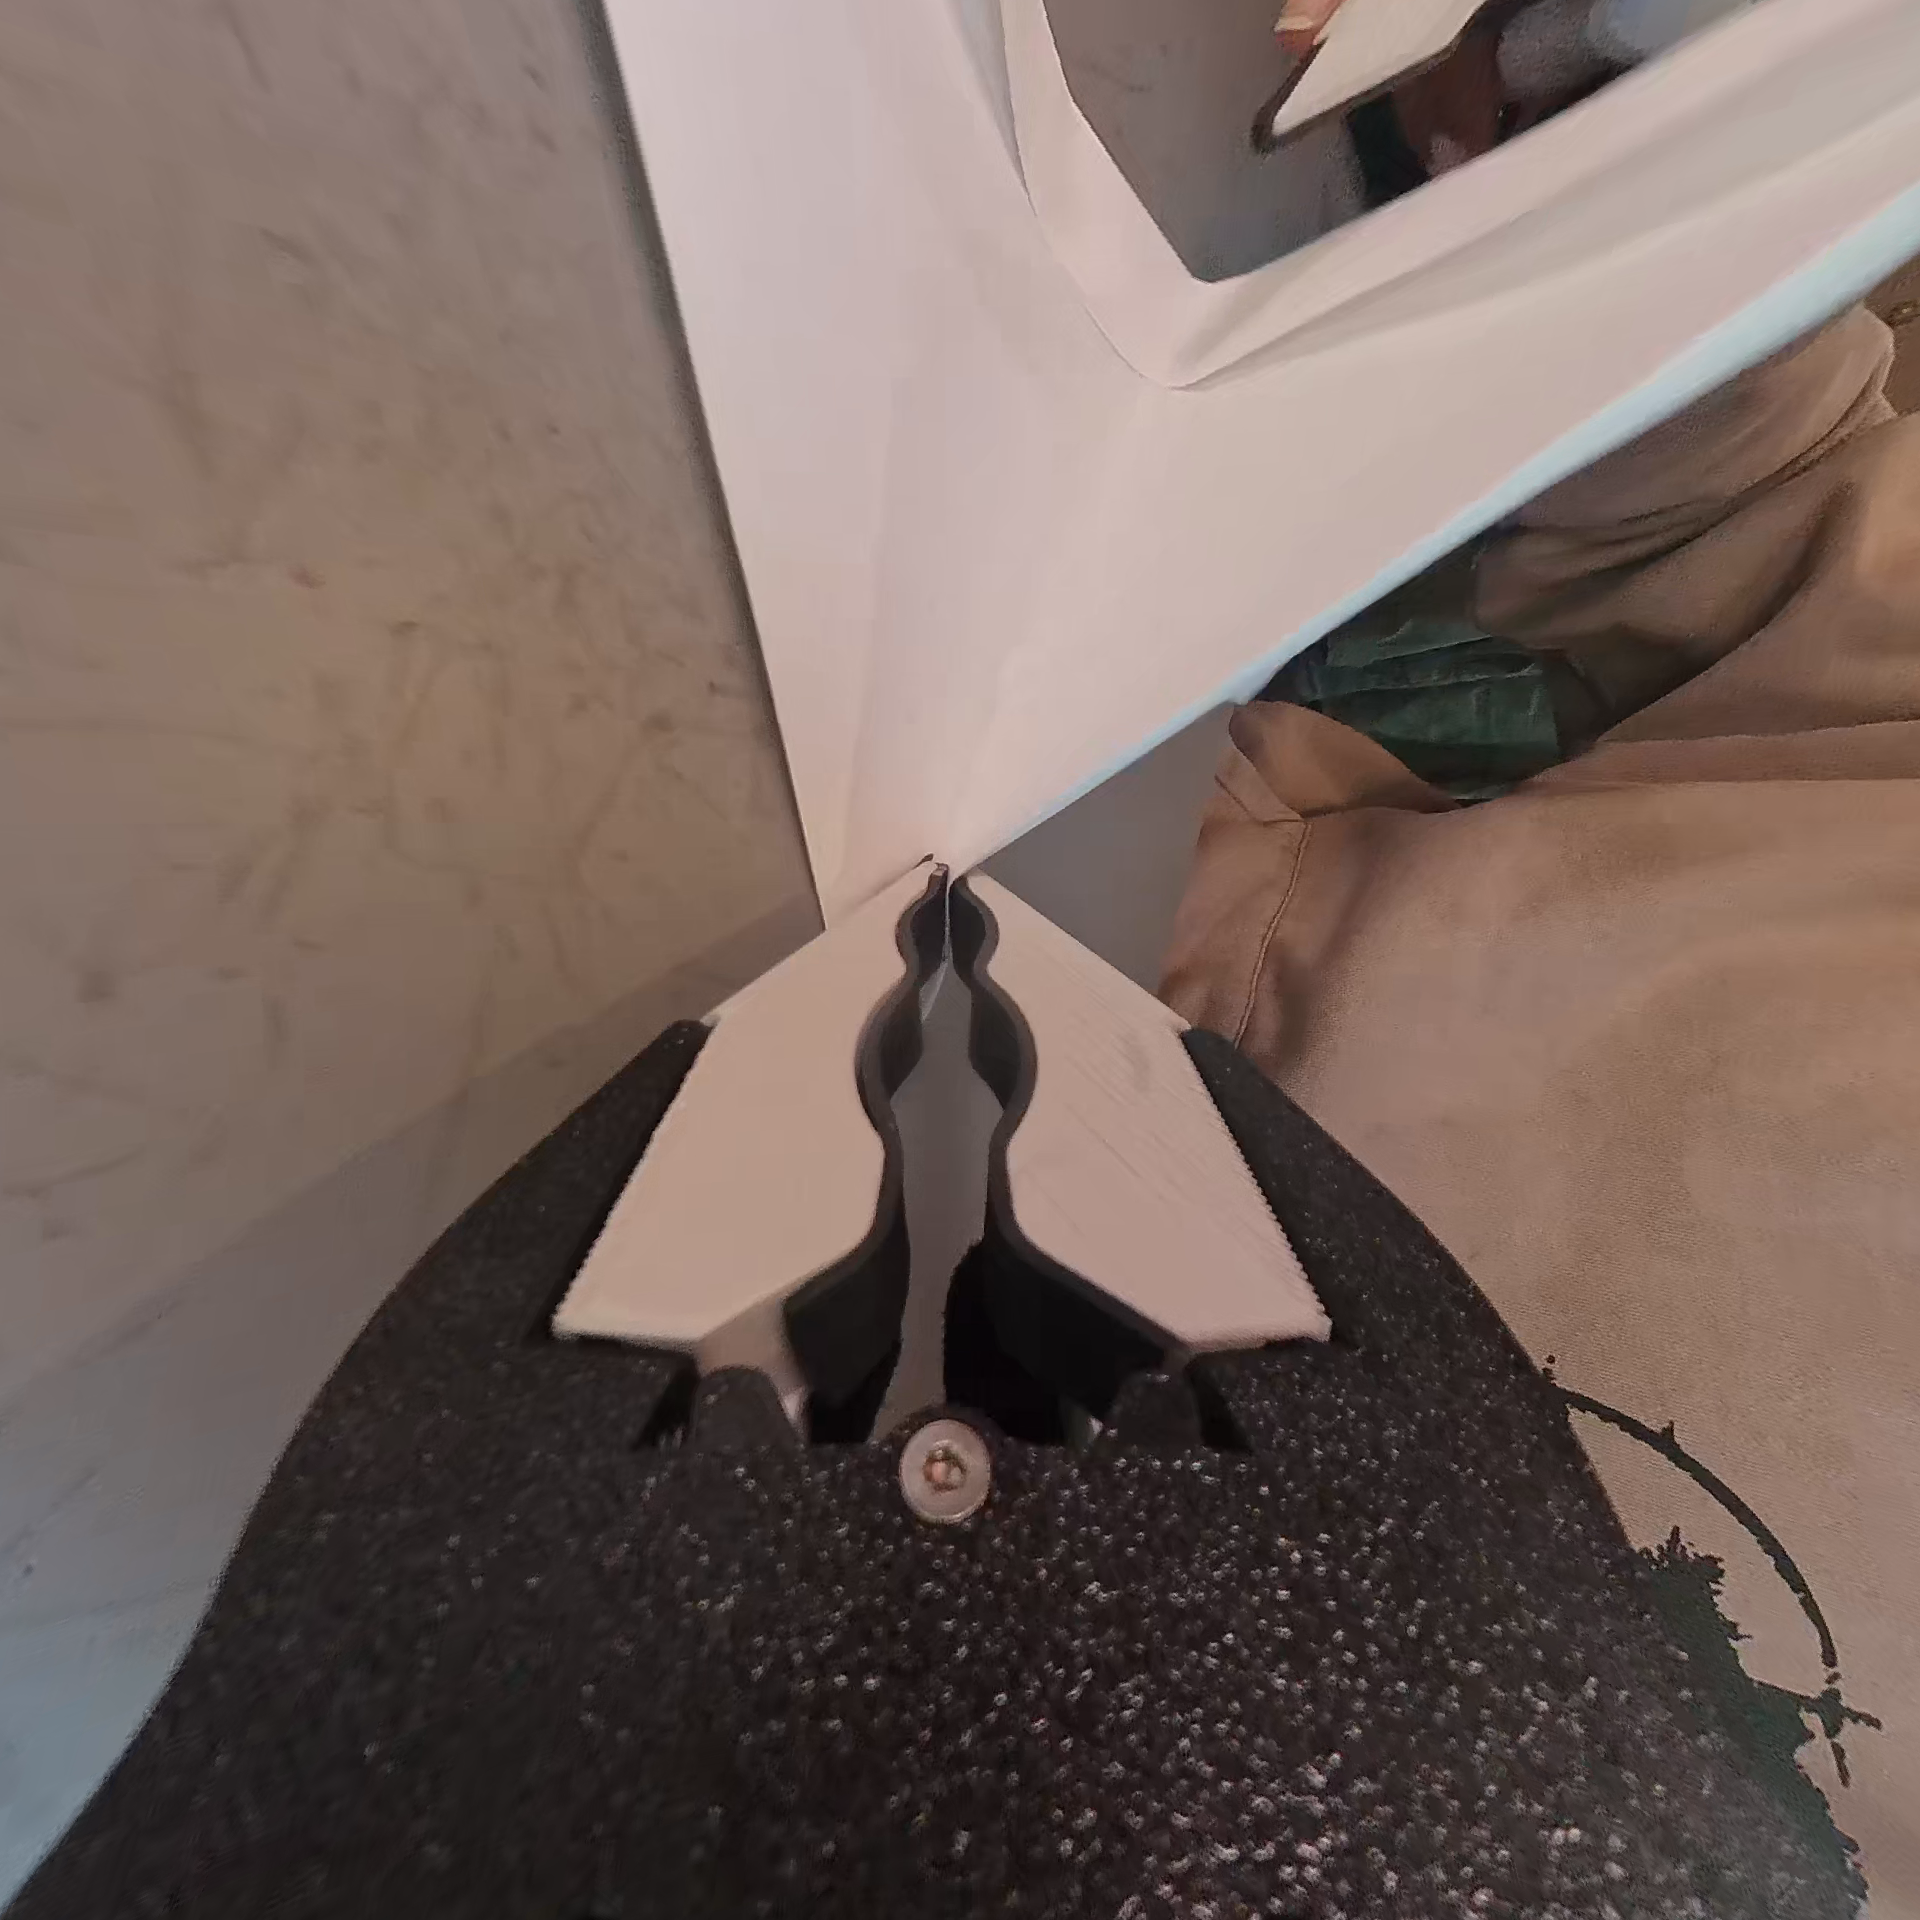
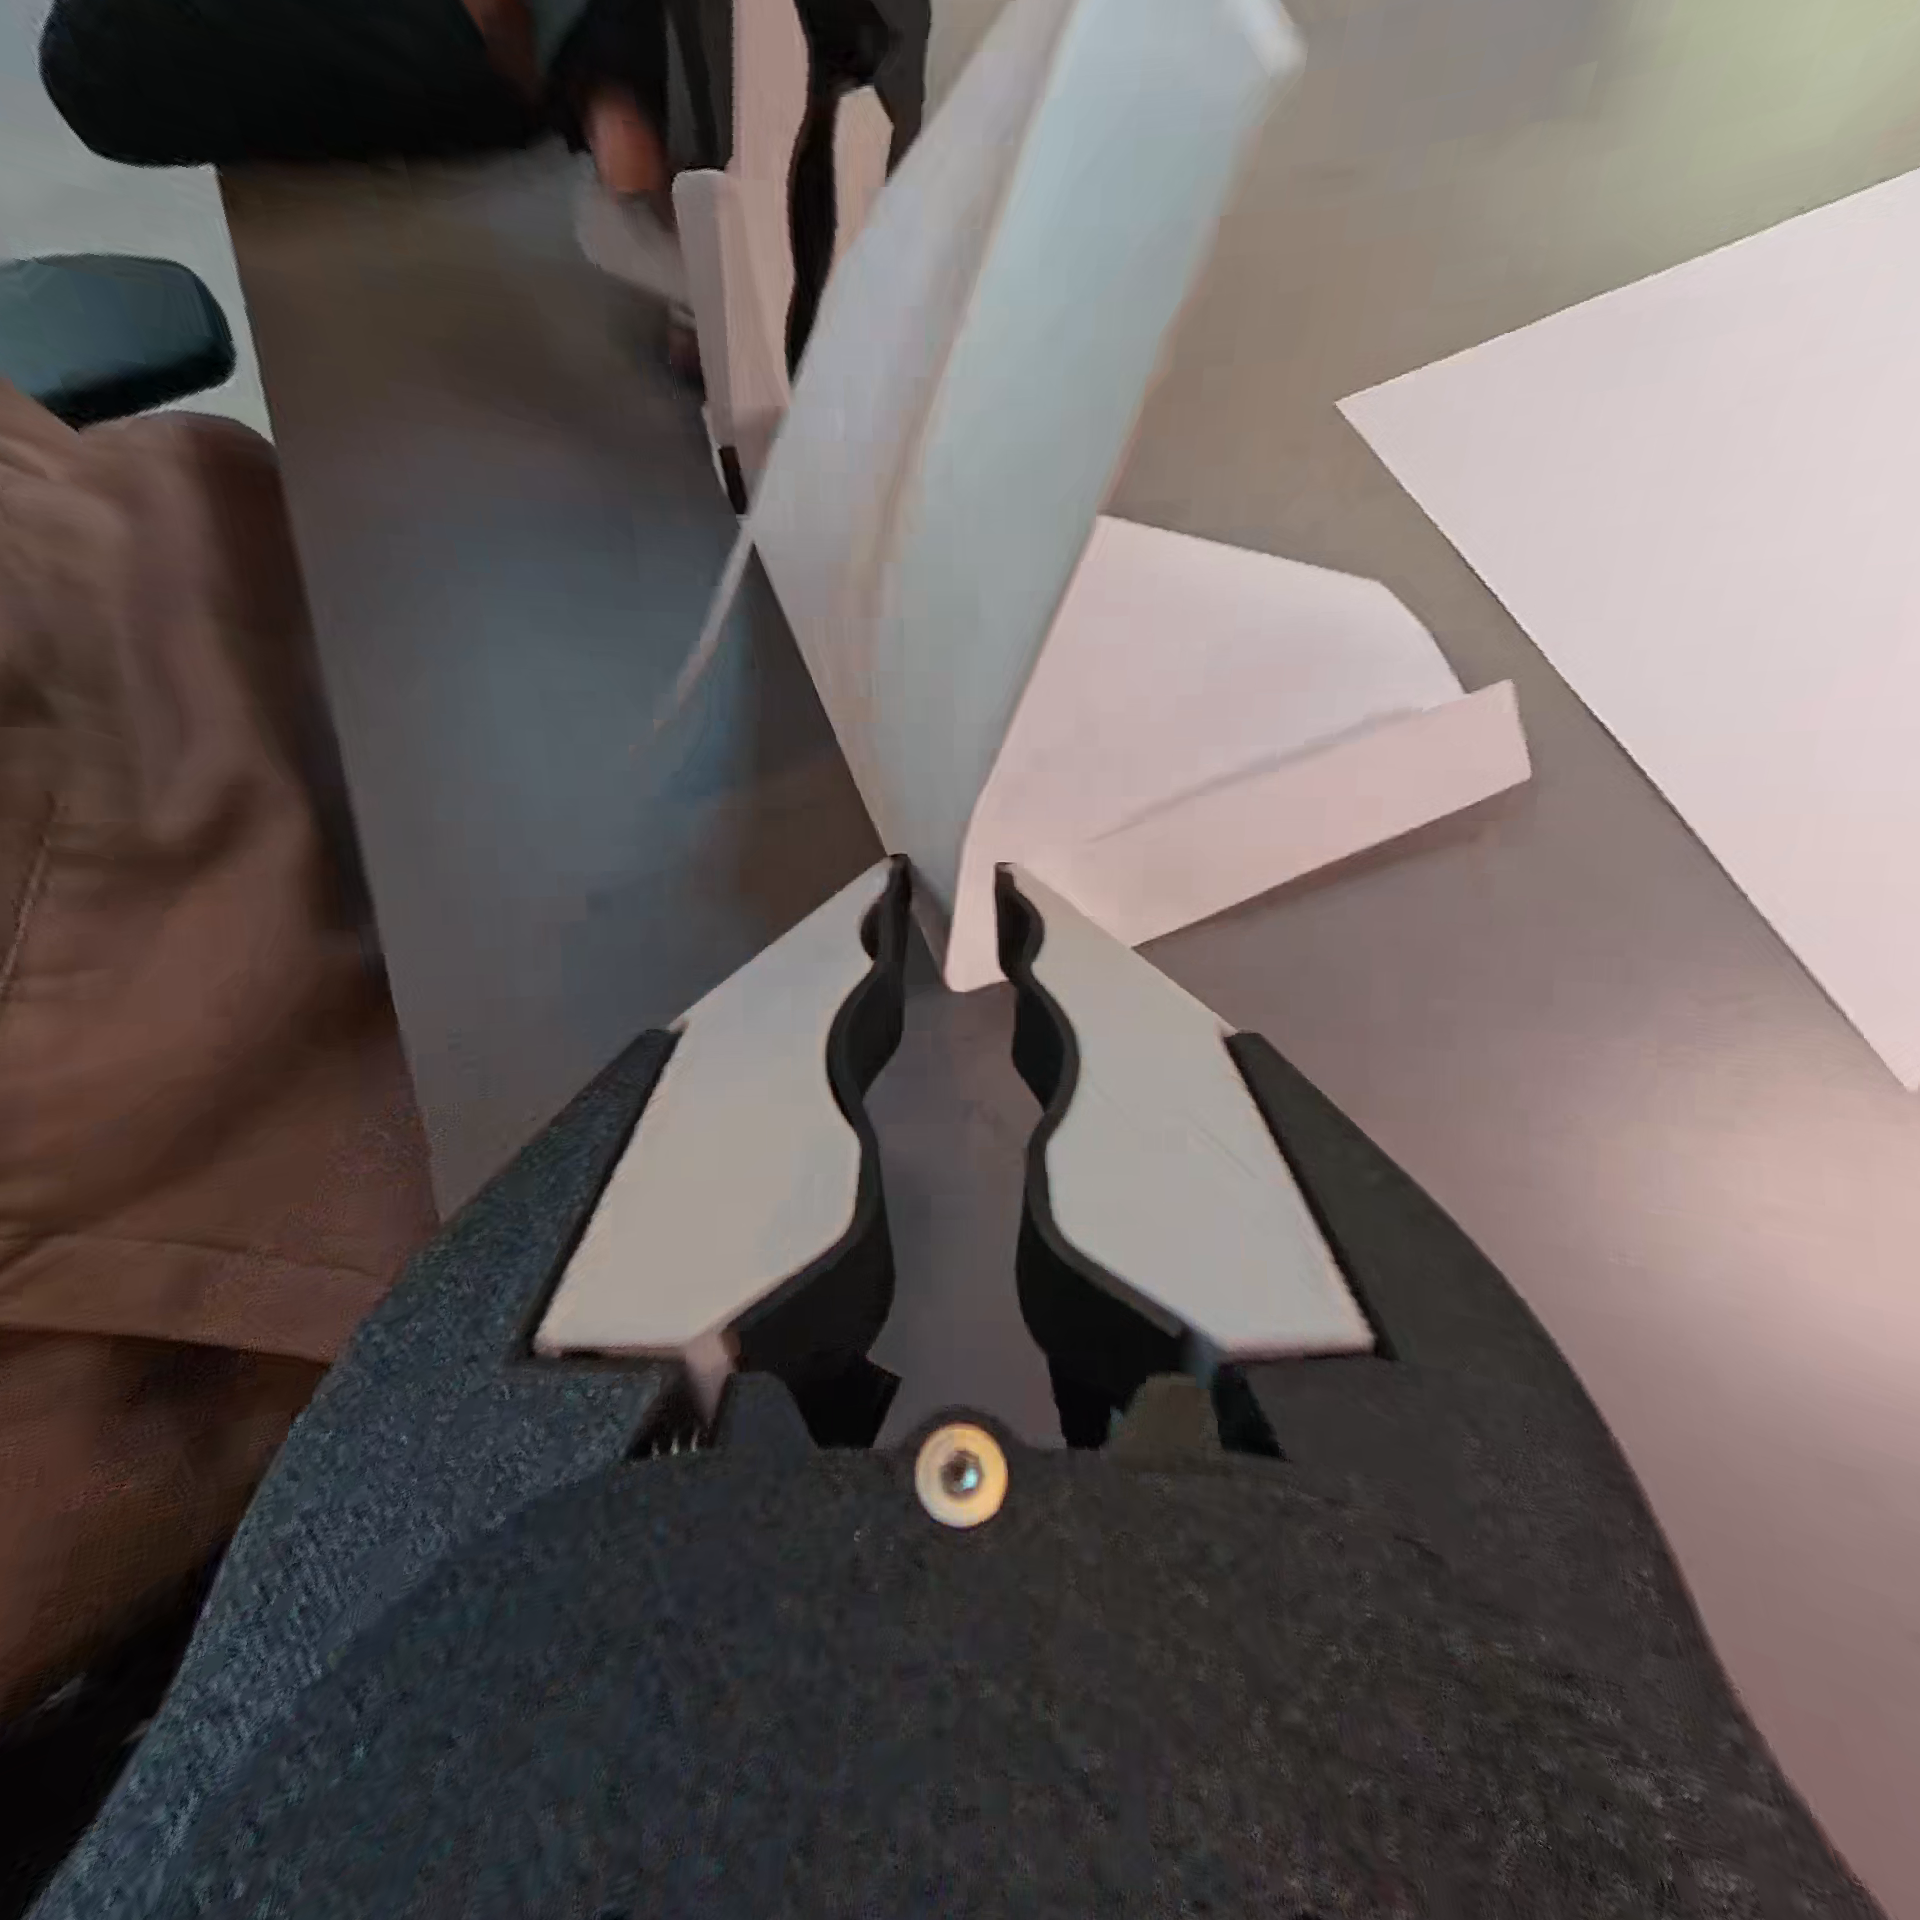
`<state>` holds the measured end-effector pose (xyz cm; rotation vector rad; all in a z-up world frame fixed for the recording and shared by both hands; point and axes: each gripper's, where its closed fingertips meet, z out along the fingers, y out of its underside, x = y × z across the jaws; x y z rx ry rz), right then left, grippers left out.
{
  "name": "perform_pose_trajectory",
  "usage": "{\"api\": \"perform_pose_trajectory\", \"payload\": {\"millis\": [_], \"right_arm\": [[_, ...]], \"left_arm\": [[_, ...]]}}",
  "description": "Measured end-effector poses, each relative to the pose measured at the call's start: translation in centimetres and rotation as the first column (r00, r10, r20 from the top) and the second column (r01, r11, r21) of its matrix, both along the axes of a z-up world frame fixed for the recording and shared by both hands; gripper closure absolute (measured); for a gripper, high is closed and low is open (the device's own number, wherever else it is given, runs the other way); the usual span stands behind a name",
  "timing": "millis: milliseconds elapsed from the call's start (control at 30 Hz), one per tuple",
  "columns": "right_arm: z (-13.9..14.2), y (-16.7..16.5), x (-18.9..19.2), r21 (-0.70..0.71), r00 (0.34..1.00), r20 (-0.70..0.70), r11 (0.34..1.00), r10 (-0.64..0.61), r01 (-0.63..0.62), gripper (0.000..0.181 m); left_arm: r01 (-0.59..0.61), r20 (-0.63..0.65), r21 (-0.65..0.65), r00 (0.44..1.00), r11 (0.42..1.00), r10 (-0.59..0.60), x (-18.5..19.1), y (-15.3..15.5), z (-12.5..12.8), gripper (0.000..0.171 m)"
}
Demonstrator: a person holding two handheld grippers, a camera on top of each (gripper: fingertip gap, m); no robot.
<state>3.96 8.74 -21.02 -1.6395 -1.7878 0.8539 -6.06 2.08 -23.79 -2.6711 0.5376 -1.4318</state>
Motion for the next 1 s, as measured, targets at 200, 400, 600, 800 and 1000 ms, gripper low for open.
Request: {"api": "perform_pose_trajectory", "payload": {"millis": [200,400,600,800,1000], "right_arm": [[-0.6,-2.2,-0.4,-0.58,0.993,0.109,0.809,-0.036,0.093,0.181],[-1.6,-3.1,-0.7,-0.832,0.973,0.228,0.512,-0.033,0.212,0.181],[-2.2,-2.9,-1.0,-0.844,0.953,0.303,0.468,0.012,0.262,0.181],[-2.6,-3.1,-1.2,-0.844,0.933,0.357,0.446,0.049,0.299,0.181],[-2.2,-3.0,-1.4,-0.836,0.938,0.341,0.474,0.055,0.276,0.181]], "left_arm": [[-0.002,-0.034,0.096,0.999,0.995,0.005,-0.8,-0.6,0.2,0.171],[0.025,-0.113,0.379,0.993,0.925,0.019,-1.6,-0.5,2.6,0.156],[0.105,-0.279,0.681,0.952,0.724,0.125,-1.4,2.1,5.0,0.155],[0.296,-0.425,0.79,0.896,0.537,0.131,2.4,2.7,4.1,0.167],[0.243,-0.428,0.776,0.881,0.582,0.202,1.0,4.4,2.1,0.171]]}}
